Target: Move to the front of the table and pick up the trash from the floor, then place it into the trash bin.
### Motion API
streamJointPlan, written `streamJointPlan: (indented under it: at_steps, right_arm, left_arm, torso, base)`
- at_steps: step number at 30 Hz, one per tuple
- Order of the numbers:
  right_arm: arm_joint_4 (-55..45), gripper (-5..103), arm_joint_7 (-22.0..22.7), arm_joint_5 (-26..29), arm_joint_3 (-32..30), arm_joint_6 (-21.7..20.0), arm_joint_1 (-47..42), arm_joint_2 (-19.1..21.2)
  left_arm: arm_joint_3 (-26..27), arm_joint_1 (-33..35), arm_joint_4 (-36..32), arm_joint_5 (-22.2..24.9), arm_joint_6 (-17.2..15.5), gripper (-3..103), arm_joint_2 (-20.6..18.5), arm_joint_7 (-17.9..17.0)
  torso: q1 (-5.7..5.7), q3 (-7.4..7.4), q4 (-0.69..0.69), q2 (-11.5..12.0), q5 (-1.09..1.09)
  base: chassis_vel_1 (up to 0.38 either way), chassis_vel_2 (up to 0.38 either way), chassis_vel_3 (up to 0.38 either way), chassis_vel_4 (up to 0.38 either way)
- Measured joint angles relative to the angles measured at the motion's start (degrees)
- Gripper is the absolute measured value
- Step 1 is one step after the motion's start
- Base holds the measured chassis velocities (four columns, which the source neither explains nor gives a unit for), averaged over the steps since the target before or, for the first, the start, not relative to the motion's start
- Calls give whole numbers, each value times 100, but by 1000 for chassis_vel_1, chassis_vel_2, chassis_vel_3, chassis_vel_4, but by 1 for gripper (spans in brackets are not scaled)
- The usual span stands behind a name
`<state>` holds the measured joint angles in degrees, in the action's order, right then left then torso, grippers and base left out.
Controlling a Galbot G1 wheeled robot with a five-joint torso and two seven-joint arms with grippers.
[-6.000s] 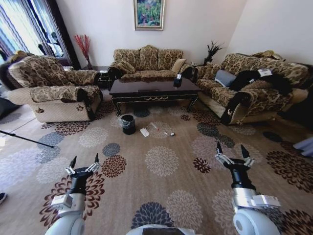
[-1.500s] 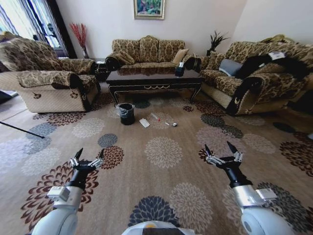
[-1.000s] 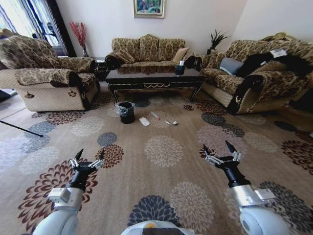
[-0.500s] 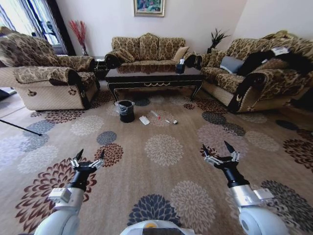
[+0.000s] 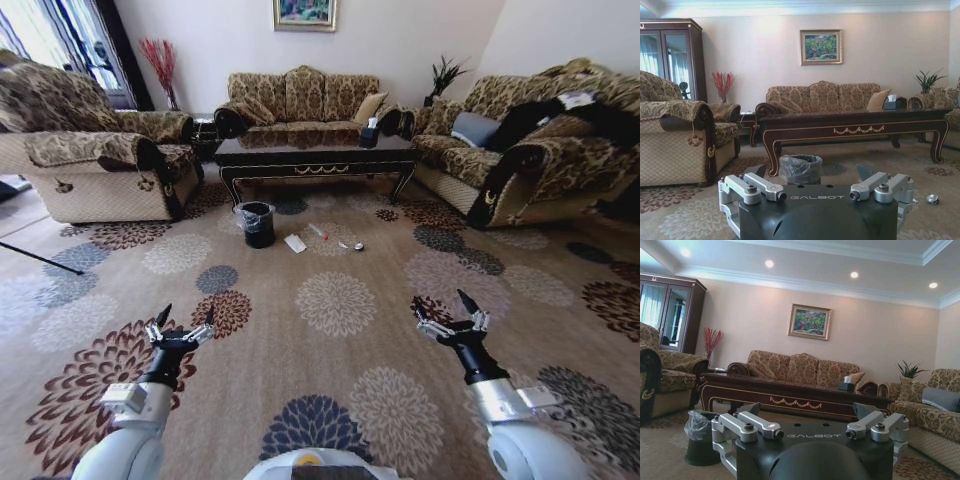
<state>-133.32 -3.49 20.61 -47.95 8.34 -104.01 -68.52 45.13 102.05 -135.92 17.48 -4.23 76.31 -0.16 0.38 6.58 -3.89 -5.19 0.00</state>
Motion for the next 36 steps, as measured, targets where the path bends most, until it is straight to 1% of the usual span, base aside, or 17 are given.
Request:
streamJointPlan:
  at_steps: [2, 4, 9, 10, 12, 15, 19, 22, 28, 36]
  right_arm:
    - [-4, 100, -6, 4, 9, 0, 5, -13]
    - [-4, 100, -6, 6, 14, 0, 6, -15]
    - [0, 100, -21, 58, 20, 37, 21, 2]
    - [0, 100, -21, 58, 20, 37, 21, 2]
    - [12, 100, -72, 68, 20, 77, 33, 4]
    - [32, 100, -109, 68, 30, 111, 55, -4]
    - [55, 100, -92, 46, 30, 83, 64, -19]
    - [66, 100, -99, 47, 25, 48, 49, -16]
    - [90, 100, -250, 94, 17, 27, 21, 13]
    - [119, 100, -307, 120, 68, 10, 44, 25]
  left_arm:
    - [4, 6, -2, -5, 1, 100, -3, 1]
    - [5, 7, -2, -5, 2, 100, -5, 1]
    - [12, 11, -7, -16, 3, 100, -12, 3]
    - [12, 11, -7, -16, 3, 100, -12, 3]
    - [10, 7, 18, -16, 113, 100, -13, 41]
    - [7, -21, 79, -52, 300, 100, -8, 101]
    - [27, -58, 126, -107, 389, 100, 2, 125]
    - [39, -73, 132, -102, 398, 100, 4, 128]
    - [60, -102, 95, -72, 409, 100, 17, 131]
    - [36, -3, -62, -3, 428, 100, 119, 135]
  torso:
    - [-6, -53, 0, 59, 0]
    - [-9, -69, 0, 78, 0]
    - [-23, -195, 0, 221, 0]
    - [-23, -195, 0, 221, 0]
    - [-25, -247, 0, 274, 0]
    - [-25, -280, 0, 306, 0]
    - [-25, -286, 0, 310, 0]
    - [-24, -286, 0, 309, 0]
    - [-21, -275, 0, 294, 0]
    - [-18, -262, 0, 276, 0]
  base:
    - [0, 0, 0, 0]
    - [0, 0, 0, 0]
    - [0, 0, 0, 0]
    - [0, 0, 0, 0]
    - [0, 0, 0, 0]
    - [0, 0, 0, 0]
    - [0, 0, 0, 0]
    - [0, 0, 0, 0]
    - [0, 0, 0, 0]
    - [-10, 7, 21, -8]
